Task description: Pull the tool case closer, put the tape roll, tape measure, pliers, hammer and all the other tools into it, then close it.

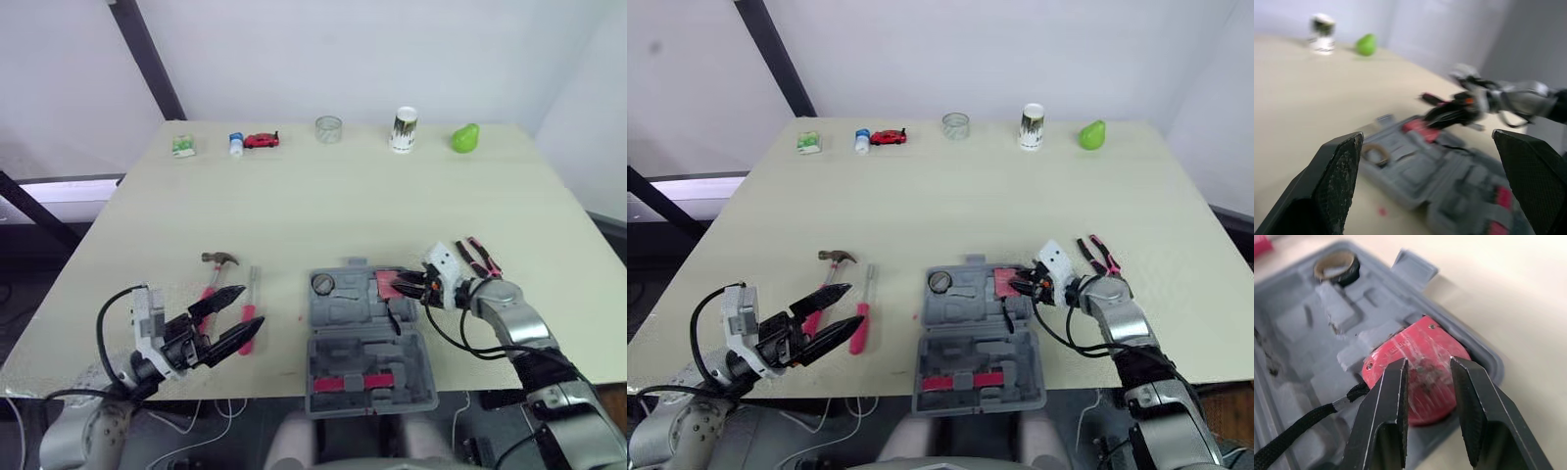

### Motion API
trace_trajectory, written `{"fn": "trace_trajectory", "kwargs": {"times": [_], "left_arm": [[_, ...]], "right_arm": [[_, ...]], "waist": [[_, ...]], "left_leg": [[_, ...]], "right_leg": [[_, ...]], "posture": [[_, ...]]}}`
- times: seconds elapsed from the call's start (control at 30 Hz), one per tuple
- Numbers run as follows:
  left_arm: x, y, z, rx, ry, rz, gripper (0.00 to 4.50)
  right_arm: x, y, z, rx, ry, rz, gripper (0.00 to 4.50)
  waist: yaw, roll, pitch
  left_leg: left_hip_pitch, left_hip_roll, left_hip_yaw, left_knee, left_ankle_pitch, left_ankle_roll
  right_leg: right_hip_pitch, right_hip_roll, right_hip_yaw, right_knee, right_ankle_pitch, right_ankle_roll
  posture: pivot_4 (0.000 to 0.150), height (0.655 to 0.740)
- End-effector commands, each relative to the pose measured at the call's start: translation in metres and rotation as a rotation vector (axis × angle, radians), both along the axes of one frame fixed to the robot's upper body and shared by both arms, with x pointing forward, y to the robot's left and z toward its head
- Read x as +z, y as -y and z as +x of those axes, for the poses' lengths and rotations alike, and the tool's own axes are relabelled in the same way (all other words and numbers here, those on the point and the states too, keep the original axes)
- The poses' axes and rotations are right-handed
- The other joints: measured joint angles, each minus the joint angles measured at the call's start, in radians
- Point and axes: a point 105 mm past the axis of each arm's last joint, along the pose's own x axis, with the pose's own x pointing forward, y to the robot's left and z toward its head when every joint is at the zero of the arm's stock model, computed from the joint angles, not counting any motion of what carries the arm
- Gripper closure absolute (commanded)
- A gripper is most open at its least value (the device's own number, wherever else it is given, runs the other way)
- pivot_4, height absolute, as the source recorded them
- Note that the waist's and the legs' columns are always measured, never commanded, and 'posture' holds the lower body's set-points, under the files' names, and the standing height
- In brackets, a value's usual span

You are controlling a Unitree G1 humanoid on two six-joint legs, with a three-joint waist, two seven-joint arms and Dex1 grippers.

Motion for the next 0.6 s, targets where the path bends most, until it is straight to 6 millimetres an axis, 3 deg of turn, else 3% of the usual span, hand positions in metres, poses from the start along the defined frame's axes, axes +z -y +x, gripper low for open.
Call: {"fn": "trace_trajectory", "kwargs": {"times": [0.03, 0.2, 0.33, 0.43, 0.5, 0.6], "left_arm": [[0.001, -0.015, 0.005, 0.174, -0.017, 0.009, 0.00], [-0.015, -0.029, -0.007, 0.286, -0.105, -0.018, 0.00], [-0.032, -0.048, -0.027, 0.364, -0.167, 0.027, 0.00], [-0.045, -0.068, -0.048, 0.433, -0.220, 0.074, 0.00], [-0.052, -0.079, -0.059, 0.467, -0.248, 0.099, 0.00], [-0.059, -0.087, -0.070, 0.491, -0.268, 0.118, 0.00]], "right_arm": [[0.055, 0.010, 0.002, -0.057, 0.202, 0.169, 3.07], [0.060, 0.033, -0.024, -0.065, 0.200, 0.186, 3.07], [0.038, 0.075, -0.055, -0.136, 0.162, 0.085, 1.95], [0.027, 0.118, -0.091, -0.238, 0.111, 0.036, 0.41], [0.024, 0.138, -0.111, -0.291, 0.086, 0.012, 0.09], [0.017, 0.158, -0.135, -0.341, 0.043, -0.019, 0.04]], "waist": [[0.000, 0.001, 0.001], [-0.001, 0.002, 0.002], [0.003, 0.002, 0.002], [0.010, 0.002, 0.002], [0.002, 0.003, 0.007], [-0.003, 0.001, 0.008]], "left_leg": [[-0.005, 0.000, -0.001, 0.001, 0.000, 0.000], [-0.005, 0.001, -0.001, -0.002, 0.000, 0.000], [-0.006, 0.000, -0.001, -0.003, 0.000, 0.000], [-0.006, -0.002, -0.001, -0.003, -0.001, 0.001], [-0.006, -0.001, 0.002, -0.002, -0.002, 0.003], [-0.005, 0.000, 0.004, -0.001, -0.002, 0.003]], "right_leg": [[-0.005, 0.001, 0.000, 0.002, 0.001, 0.002], [-0.005, 0.001, -0.001, 0.000, 0.001, 0.002], [-0.005, 0.000, -0.002, -0.002, 0.000, 0.001], [-0.005, -0.001, -0.003, -0.004, -0.003, 0.001], [-0.005, -0.001, 0.000, -0.005, -0.003, 0.001], [-0.005, -0.001, 0.002, -0.004, -0.006, 0.004]], "posture": [[0.150, 0.7400], [0.150, 0.7400], [0.150, 0.7400], [0.150, 0.7400], [0.150, 0.7400], [0.150, 0.7400]]}}
